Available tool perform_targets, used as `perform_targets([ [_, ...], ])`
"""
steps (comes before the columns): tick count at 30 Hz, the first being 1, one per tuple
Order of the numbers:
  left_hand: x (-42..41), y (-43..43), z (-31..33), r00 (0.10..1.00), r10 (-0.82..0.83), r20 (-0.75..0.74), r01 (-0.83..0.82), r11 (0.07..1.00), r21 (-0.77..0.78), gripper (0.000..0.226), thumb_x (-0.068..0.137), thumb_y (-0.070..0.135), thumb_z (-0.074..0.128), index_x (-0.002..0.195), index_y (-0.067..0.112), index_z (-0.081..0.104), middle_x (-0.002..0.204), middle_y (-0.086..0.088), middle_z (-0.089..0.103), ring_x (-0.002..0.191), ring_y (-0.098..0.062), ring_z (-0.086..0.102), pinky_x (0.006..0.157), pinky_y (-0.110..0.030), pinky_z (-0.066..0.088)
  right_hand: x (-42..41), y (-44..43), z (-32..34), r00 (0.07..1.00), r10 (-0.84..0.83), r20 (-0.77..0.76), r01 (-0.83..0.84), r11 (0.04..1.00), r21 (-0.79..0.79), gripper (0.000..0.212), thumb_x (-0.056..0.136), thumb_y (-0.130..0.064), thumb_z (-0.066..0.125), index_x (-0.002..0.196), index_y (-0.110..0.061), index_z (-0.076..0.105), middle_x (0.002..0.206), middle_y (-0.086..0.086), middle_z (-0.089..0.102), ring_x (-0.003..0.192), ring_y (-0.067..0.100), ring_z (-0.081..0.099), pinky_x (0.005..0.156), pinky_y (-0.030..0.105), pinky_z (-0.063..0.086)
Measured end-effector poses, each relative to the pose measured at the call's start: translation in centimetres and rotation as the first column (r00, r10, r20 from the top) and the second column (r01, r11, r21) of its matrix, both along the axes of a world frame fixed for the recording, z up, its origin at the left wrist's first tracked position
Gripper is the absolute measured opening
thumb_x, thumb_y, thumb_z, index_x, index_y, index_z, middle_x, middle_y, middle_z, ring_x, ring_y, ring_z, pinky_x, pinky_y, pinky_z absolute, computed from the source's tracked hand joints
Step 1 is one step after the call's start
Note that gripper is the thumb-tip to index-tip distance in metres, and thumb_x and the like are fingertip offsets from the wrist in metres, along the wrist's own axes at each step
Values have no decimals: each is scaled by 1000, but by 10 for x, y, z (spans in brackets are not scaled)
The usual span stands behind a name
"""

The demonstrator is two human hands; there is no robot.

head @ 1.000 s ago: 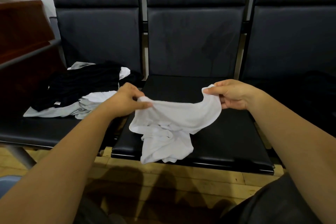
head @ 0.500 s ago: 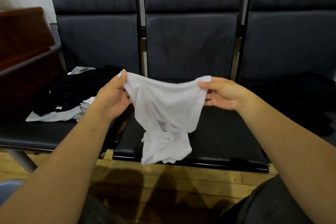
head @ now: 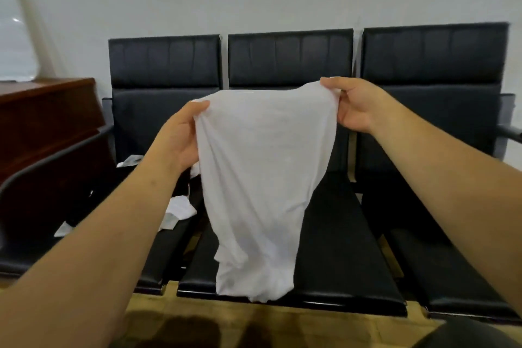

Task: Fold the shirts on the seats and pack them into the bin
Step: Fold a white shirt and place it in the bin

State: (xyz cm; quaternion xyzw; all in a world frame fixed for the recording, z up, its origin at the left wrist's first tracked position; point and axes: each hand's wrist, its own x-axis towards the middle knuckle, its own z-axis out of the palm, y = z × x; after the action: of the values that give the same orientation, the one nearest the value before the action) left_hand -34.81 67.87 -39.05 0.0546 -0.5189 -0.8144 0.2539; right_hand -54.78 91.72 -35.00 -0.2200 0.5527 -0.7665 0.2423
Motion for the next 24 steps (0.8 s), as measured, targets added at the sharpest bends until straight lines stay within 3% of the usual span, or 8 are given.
perform_targets([
  [3,0,3,30,1000,-17,-8,17,999,35,49,92,23,66,136,3,60,135,-15,64,124,-30,62,105,-44,49,6,9,30,998,10,-63,-12,1000,-19,19,94,-13,66,110,-5,71,101,8,77,90,20,75,77,33,61],
  [6,2,10,51,996,-89,-7,89,988,129,25,93,23,68,112,8,65,98,-7,69,98,-24,68,101,-40,52,9,13,50,995,15,-99,-17,1000,-18,12,92,-11,68,103,-7,71,96,7,76,88,20,75,76,32,61],
  [8,1,15,60,997,-78,-20,80,982,171,25,92,20,70,112,9,60,88,-5,68,87,-23,69,95,-38,55,9,15,56,993,16,-115,-16,1000,-6,13,91,-10,69,103,-7,71,98,7,75,91,21,74,78,33,60],
  [11,0,19,69,1000,-21,-23,24,988,153,37,93,15,68,127,6,58,112,-11,72,94,-25,73,84,-39,60,10,17,60,992,24,-124,-21,999,29,16,91,-9,70,106,-6,70,101,8,76,92,21,75,78,34,61],
  [13,-4,15,72,999,44,-33,-41,996,82,42,95,8,66,136,10,57,123,-11,69,105,-25,71,86,-40,60,10,19,61,992,4,-124,4,998,70,23,91,-10,71,113,-3,70,106,10,76,94,22,75,75,34,61],
  [19,-11,-1,93,985,150,-90,-160,980,-115,42,96,8,64,137,17,57,121,2,71,94,-12,65,76,-25,47,3,24,63,999,-17,-45,20,998,61,26,96,-19,66,118,-5,68,104,8,77,93,21,75,74,35,62],
  [21,-14,2,100,994,95,-47,-100,990,-104,36,96,13,66,132,13,61,110,-2,72,90,-14,66,81,-27,54,3,21,67,998,-10,-57,13,999,40,25,97,-20,64,117,-5,69,102,7,77,91,19,75,76,34,61],
  [24,-17,15,101,995,17,101,5,977,-214,20,101,11,57,119,8,66,115,-9,72,104,-21,70,92,-38,57,10,17,72,994,28,-105,-26,999,19,26,98,-20,63,116,-3,69,100,7,76,92,19,74,85,35,60],
])
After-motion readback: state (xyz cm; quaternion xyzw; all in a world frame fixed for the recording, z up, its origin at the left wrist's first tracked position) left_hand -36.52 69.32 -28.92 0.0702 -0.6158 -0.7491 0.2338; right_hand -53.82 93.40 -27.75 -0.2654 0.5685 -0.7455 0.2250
